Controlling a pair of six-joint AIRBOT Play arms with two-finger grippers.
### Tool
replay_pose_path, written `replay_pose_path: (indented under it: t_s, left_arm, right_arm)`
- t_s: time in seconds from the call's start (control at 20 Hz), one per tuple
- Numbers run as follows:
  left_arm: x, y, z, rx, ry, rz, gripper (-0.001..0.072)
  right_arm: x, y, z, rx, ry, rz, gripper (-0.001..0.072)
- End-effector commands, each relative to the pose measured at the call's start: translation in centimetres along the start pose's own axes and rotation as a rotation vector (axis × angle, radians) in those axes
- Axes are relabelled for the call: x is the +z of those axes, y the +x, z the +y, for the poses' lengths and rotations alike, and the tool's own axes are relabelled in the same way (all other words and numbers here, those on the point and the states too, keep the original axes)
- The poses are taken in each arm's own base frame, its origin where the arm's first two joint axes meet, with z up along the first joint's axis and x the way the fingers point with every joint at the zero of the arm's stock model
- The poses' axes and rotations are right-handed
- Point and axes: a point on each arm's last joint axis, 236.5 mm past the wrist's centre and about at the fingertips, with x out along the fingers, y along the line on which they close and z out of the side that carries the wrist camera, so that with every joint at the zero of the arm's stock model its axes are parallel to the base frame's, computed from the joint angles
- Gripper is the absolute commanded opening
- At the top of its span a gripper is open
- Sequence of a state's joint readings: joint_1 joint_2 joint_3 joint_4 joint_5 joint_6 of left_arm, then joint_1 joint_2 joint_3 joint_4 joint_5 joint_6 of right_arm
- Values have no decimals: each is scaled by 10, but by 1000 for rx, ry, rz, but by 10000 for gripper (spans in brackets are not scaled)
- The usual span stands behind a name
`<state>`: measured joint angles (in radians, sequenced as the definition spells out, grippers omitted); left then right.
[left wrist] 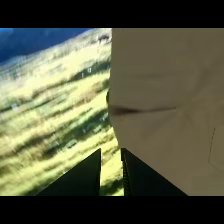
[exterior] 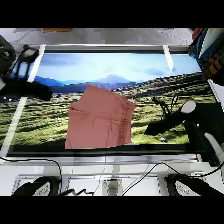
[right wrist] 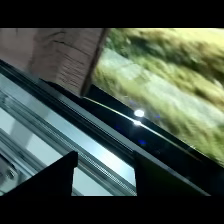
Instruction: Fold the clothes and pants, and hang the long-sleeved shirts on hangers.
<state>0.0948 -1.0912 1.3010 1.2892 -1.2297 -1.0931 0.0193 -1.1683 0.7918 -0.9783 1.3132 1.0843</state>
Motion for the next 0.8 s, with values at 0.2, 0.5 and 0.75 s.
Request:
replay_pose_path:
  t_s: [0.2,0.5,0.75]
  left_arm:
    - [-126,26,46,-107,-505,145,538]
    - [-209,60,14,-175,-532,333,538]
    - [-247,77,-10,-213,-570,402,538]
  right_arm:
    - [6,65,5,215,366,-94,414]
    - [-4,97,1,294,506,7,460]
    - [-11,110,11,275,467,45,450]
